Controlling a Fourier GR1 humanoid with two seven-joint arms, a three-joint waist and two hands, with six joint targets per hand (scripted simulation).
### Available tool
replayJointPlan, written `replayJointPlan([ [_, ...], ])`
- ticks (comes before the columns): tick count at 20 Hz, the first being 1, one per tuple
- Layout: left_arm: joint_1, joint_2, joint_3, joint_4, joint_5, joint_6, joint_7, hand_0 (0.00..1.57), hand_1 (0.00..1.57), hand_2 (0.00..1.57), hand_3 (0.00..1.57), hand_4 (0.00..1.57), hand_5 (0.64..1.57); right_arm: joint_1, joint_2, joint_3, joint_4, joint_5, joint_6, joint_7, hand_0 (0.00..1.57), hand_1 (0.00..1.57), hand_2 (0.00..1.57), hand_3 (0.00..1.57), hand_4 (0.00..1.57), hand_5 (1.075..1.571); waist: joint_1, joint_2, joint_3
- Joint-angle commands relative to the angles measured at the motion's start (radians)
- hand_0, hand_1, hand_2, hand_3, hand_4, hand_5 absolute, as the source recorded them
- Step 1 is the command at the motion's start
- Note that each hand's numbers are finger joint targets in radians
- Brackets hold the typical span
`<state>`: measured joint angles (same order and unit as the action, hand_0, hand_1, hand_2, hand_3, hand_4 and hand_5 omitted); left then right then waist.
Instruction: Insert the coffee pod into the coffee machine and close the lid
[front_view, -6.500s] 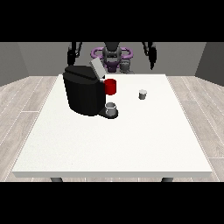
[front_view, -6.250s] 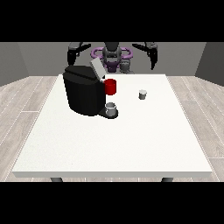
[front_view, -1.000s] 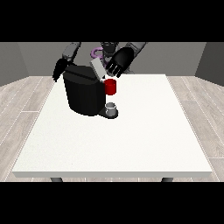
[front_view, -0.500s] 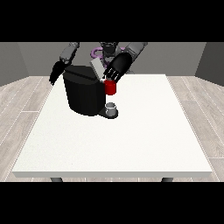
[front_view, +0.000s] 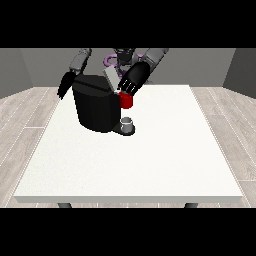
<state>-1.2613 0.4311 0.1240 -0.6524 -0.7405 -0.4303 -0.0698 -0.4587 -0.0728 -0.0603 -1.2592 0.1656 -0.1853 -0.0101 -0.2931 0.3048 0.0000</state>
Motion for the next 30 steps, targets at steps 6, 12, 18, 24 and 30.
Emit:
replayJointPlan([
  [6, -0.044, 0.004, 0.007, 0.008, -0.010, 0.023, -0.003, 1.20, 1.20, 1.25, 1.20, 0.37, 1.571, -0.047, -0.008, -0.015, 0.008, 0.005, -0.018, 0.029, 0.00, 0.00, 0.00, 0.00, 0.00, 1.571, 0.003, 0.016, 0.0004],
  [12, -0.021, -0.003, 0.007, 0.007, -0.013, 0.043, -0.028, 1.19, 1.19, 1.21, 1.17, 0.36, 1.571, 0.014, -0.024, -0.022, 0.019, -0.018, 0.022, -0.031, 0.00, 0.00, 0.00, 0.00, 0.00, 1.571, -0.008, 0.013, 0.0005],
  [18, -0.012, 0.027, -0.051, 0.015, -0.095, 0.095, -0.054, 1.22, 1.22, 1.23, 1.10, 0.00, 1.571, -0.041, -0.004, -0.001, -0.023, -0.001, -0.003, 0.068, 0.00, 0.00, 0.00, 0.00, 0.00, 1.571, -0.015, 0.008, 0.0001],
  [24, 0.048, 0.033, -0.072, 0.022, -0.124, 0.141, -0.127, 1.17, 1.17, 1.17, 1.02, 0.00, 1.571, -0.009, 0.008, 0.002, -0.035, 0.021, -0.043, 0.032, 0.00, 0.00, 0.00, 0.00, 0.00, 1.571, 0.003, 0.029, -0.0001],
  [30, -0.006, 0.037, -0.020, 0.032, -0.101, 0.175, -0.110, 1.11, 1.11, 1.12, 0.97, 0.00, 1.571, -0.017, 0.001, 0.008, -0.046, 0.001, -0.002, 0.025, 0.00, 0.00, 0.00, 0.00, 0.00, 1.571, -0.034, 0.058, 0.0002],
])
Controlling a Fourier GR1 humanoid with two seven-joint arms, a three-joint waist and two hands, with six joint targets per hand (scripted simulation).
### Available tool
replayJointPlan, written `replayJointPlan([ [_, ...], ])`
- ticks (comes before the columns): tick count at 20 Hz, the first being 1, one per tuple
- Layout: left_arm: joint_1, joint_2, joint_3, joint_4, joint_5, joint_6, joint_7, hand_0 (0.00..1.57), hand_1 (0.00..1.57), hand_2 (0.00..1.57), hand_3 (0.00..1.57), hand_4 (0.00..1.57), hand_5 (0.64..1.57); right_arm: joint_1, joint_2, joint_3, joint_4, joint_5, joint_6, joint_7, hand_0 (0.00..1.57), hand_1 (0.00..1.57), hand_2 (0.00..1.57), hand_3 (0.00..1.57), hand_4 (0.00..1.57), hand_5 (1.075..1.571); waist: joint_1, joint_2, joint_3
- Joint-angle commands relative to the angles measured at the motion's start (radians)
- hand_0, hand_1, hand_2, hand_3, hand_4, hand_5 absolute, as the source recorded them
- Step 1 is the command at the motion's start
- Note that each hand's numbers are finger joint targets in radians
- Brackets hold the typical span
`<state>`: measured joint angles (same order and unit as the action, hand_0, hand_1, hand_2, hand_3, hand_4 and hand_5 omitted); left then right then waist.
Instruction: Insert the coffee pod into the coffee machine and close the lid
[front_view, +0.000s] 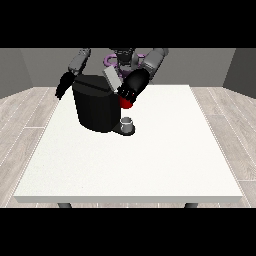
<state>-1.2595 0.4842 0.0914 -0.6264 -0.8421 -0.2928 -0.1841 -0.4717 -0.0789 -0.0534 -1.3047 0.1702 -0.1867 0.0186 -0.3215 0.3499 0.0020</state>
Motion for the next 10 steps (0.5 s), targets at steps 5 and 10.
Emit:
replayJointPlan([
  [5, -0.072, 0.021, 0.032, -0.017, 0.016, 0.018, -0.039, 1.23, 1.23, 1.20, 0.95, 0.00, 1.571, -0.031, 0.010, -0.014, 0.034, 0.000, -0.022, -0.020, 0.00, 0.00, 0.00, 0.00, 0.04, 1.571, 0.014, 0.040, -0.0016],
  [10, -0.032, -0.015, 0.011, -0.012, -0.019, 0.080, -0.019, 1.23, 1.23, 1.21, 0.97, 0.00, 1.571, 0.006, 0.010, 0.003, 0.033, -0.001, 0.002, -0.053, 0.00, 0.00, 0.00, 0.00, 0.14, 1.571, -0.017, 0.043, -0.0014],
])
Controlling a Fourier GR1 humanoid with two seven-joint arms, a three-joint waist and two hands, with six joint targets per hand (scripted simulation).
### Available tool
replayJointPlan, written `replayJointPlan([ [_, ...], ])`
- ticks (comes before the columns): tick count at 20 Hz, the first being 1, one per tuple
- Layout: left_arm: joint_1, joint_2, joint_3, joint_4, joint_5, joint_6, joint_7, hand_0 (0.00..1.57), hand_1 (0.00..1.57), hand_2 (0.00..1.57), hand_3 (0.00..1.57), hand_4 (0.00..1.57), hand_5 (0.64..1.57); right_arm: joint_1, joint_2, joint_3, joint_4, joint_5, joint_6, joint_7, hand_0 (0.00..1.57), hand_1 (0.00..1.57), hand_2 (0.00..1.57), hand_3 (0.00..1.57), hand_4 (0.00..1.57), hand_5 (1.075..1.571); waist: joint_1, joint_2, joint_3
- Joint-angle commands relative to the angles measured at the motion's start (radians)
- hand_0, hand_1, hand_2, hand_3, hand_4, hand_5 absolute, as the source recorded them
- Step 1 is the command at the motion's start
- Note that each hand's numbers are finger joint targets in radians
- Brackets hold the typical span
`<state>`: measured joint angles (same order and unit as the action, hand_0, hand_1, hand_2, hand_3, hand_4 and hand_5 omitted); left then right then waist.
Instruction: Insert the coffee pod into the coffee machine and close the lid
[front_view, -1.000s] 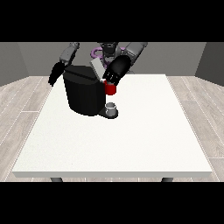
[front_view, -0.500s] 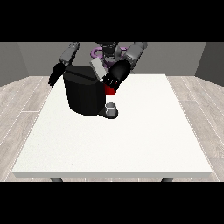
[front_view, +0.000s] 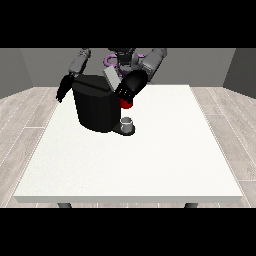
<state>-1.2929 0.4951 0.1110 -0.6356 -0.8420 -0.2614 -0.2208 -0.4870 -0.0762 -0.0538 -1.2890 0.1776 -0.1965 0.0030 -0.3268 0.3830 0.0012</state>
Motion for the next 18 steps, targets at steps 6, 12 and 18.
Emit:
replayJointPlan([
  [6, -0.054, 0.046, -0.021, -0.007, -0.044, 0.010, -0.046, 1.04, 1.04, 1.05, 0.74, 0.00, 1.571, -0.056, -0.038, -0.031, 0.031, -0.004, 0.009, 0.001, 0.00, 0.00, 0.00, 0.00, 0.22, 1.571, 0.003, 0.046, -0.0006],
  [12, -0.017, 0.092, -0.019, 0.019, -0.078, 0.074, -0.089, 0.00, 0.00, 0.69, 0.55, 0.00, 1.571, -0.017, -0.007, 0.019, -0.027, 0.031, -0.011, 0.026, 0.00, 0.00, 0.00, 0.00, 0.16, 1.571, -0.016, 0.044, -0.0012],
  [18, -0.018, 0.084, -0.003, 0.024, -0.072, 0.074, -0.085, 0.00, 0.00, 0.56, 0.46, 0.00, 1.571, -0.041, -0.034, -0.016, -0.011, 0.018, -0.007, 0.043, 0.00, 0.00, 0.00, 0.00, 0.15, 1.571, 0.000, 0.031, -0.0010],
])
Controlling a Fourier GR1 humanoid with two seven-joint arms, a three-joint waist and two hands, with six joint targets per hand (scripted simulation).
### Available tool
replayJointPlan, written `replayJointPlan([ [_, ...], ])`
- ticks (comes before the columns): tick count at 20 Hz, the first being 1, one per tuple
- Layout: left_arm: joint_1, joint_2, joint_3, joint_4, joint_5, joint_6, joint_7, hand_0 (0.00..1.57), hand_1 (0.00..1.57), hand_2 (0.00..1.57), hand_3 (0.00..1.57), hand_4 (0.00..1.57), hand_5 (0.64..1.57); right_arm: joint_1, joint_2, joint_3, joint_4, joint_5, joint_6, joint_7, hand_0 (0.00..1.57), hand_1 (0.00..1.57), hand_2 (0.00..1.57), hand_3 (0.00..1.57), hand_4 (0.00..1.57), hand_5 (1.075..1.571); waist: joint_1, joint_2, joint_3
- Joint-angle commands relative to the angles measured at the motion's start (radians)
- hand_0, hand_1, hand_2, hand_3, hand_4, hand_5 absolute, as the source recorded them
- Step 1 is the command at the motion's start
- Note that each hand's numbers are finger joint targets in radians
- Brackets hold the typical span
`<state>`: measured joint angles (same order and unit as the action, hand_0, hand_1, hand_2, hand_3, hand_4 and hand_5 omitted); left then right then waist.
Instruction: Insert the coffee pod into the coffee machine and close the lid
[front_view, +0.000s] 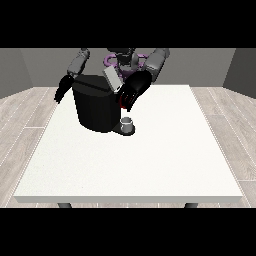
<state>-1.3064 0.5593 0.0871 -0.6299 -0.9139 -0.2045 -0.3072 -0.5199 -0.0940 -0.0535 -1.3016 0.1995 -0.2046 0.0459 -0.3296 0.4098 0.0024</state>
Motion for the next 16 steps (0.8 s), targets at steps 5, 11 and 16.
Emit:
replayJointPlan([
  [5, 0.035, -0.052, -0.005, 0.024, -0.016, 0.013, 0.038, 0.00, 0.00, 0.36, 0.25, 0.00, 1.571, 0.017, 0.016, 0.000, 0.031, 0.016, -0.027, 0.032, 0.00, 0.00, 0.00, 0.00, 0.08, 1.571, 0.027, -0.060, -0.0023],
  [11, 0.121, -0.126, -0.023, -0.022, 0.004, -0.043, 0.067, 0.00, 0.00, 0.00, 0.00, 0.00, 1.571, 0.134, -0.004, -0.078, 0.153, -0.055, 0.004, -0.073, 0.00, 0.00, 0.00, 0.00, 0.00, 1.571, 0.137, -0.195, -0.0013],
  [16, 0.216, -0.191, -0.014, -0.037, 0.032, -0.030, 0.067, 0.00, 0.00, 0.18, 0.00, 0.00, 1.571, 0.171, -0.022, -0.077, 0.163, -0.057, 0.027, -0.067, 0.00, 0.00, 0.00, 0.00, 0.00, 1.571, 0.176, -0.279, -0.0022],
])
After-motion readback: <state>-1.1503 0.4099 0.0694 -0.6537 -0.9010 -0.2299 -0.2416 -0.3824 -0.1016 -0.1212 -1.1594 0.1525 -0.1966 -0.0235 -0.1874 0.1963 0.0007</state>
